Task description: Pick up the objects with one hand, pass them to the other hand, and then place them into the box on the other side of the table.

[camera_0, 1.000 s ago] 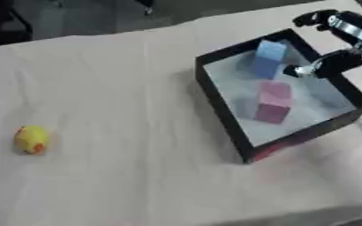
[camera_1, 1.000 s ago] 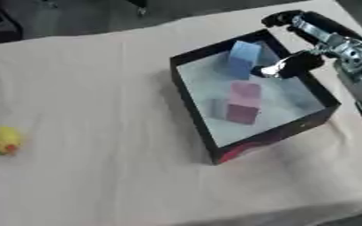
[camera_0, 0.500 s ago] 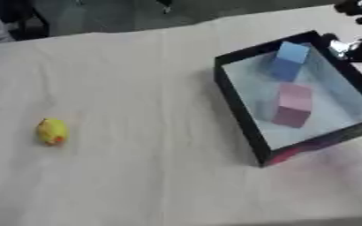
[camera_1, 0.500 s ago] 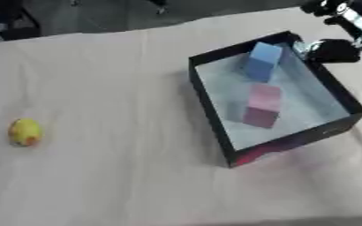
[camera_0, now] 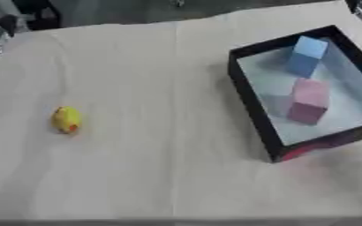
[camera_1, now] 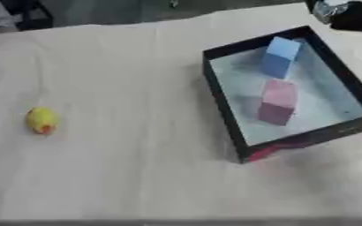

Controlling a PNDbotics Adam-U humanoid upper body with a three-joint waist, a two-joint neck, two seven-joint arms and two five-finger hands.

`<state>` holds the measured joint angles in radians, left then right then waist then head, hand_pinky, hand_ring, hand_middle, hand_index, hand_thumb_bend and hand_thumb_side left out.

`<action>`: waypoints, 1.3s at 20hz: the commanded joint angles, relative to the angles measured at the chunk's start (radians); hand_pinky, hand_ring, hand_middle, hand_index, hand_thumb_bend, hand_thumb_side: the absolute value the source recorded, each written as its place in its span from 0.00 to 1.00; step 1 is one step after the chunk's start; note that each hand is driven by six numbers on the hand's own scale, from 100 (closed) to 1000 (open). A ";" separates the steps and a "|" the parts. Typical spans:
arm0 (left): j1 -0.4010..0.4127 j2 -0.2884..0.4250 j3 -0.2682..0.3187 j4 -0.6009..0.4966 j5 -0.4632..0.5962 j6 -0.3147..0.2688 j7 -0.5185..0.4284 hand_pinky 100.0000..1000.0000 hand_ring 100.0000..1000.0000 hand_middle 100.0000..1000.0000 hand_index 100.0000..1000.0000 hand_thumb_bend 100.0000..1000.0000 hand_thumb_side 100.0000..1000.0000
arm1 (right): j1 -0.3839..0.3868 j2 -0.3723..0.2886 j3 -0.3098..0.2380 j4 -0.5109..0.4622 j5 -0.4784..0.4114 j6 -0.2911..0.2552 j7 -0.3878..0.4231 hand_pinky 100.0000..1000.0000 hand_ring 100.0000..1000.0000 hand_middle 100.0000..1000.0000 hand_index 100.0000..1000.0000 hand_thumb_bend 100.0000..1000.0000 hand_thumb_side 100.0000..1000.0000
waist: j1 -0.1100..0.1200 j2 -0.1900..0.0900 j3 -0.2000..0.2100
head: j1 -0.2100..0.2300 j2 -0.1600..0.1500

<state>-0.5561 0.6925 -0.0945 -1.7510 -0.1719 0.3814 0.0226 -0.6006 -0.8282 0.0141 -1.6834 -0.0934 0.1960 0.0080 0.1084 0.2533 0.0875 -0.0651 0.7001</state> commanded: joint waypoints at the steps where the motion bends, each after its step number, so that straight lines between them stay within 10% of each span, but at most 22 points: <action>1: -0.043 0.091 -0.030 -0.002 0.017 0.048 -0.171 0.90 0.81 0.76 0.84 0.42 0.40 | -0.018 -0.015 -0.010 -0.018 -0.012 0.005 -0.011 0.90 0.89 0.83 0.87 0.24 0.11 | -0.002 -0.045 0.006 | -0.006 0.010; 26: -0.101 0.214 -0.209 -0.034 -0.057 0.240 -0.668 0.87 0.82 0.77 0.82 0.58 0.26 | -0.020 0.002 -0.005 -0.024 -0.013 0.022 -0.015 0.90 0.87 0.80 0.85 0.24 0.13 | 0.003 -0.045 0.013 | -0.037 0.014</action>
<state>-0.6410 0.8702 -0.3054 -1.7861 -0.2111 0.5995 -0.6140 -0.6068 -0.8059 0.0148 -1.6895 -0.1031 0.2190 -0.0092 0.1086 0.2472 0.0999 -0.1003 0.7112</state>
